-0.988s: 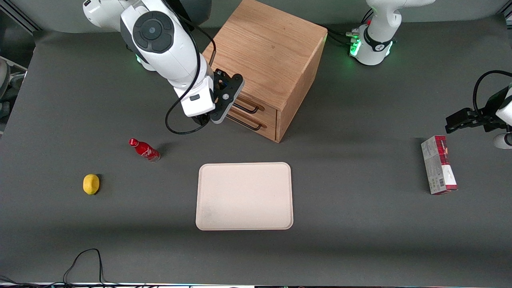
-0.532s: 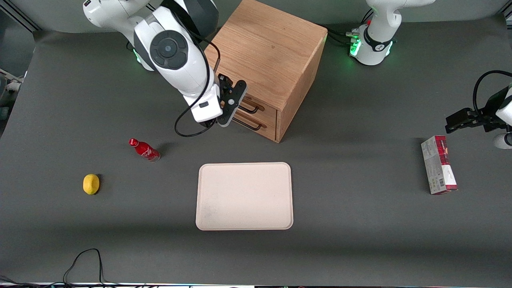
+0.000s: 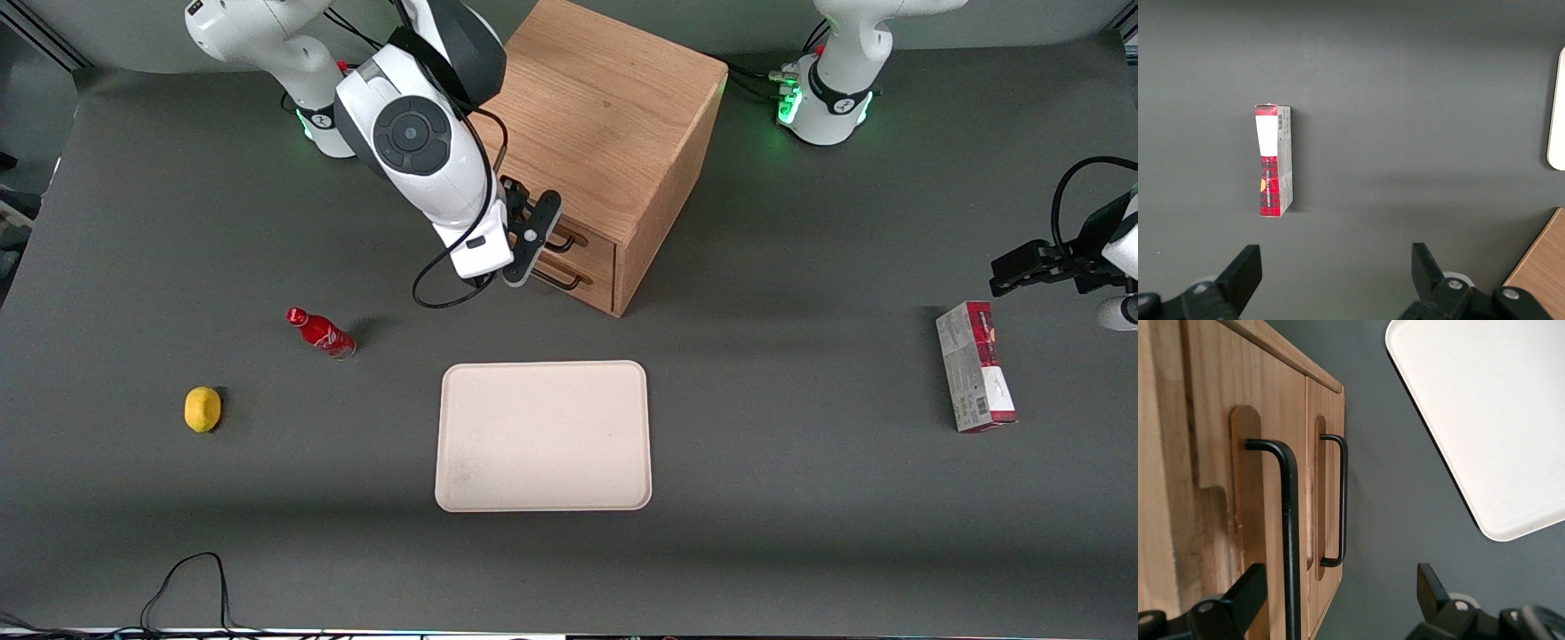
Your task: Open upper drawer
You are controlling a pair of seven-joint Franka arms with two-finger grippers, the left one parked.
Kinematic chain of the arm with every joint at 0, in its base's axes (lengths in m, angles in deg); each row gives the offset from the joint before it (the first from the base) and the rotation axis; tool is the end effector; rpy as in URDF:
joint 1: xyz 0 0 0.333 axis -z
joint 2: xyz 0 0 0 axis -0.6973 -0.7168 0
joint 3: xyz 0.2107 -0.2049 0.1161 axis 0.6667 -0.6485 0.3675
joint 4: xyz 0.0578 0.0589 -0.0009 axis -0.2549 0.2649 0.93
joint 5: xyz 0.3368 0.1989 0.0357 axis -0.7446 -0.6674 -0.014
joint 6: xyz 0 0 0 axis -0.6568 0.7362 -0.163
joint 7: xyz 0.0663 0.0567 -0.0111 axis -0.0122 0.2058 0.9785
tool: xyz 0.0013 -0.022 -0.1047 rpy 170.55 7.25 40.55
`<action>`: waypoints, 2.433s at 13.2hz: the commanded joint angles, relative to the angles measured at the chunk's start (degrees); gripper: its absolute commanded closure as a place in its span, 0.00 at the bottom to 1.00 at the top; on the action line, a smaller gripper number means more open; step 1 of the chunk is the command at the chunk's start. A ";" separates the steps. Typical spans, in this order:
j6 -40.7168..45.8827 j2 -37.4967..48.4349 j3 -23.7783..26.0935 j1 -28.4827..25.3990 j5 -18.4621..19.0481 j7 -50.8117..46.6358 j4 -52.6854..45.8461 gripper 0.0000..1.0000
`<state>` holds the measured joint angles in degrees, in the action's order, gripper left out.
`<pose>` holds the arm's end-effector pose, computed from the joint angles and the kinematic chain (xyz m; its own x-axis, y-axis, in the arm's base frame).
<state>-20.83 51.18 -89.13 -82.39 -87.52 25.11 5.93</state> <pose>0.4913 0.4070 0.4464 0.4842 0.8741 -0.0385 0.8544 -0.4818 -0.1947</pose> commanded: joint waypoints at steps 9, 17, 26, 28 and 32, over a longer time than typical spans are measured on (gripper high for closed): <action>-6.05 0.21 -0.43 -0.58 -1.03 3.87 6.71 0.00; -4.64 1.79 -0.43 -0.49 -1.64 5.98 6.36 0.00; -6.39 0.04 -0.43 -0.67 -1.64 6.33 6.36 0.00; -7.97 -1.54 -0.52 -0.58 -1.56 6.33 6.27 0.00; -8.51 -2.69 -0.61 -0.58 -1.56 5.28 5.66 0.00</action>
<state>-26.97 50.48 -89.10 -82.54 -88.04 29.71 11.71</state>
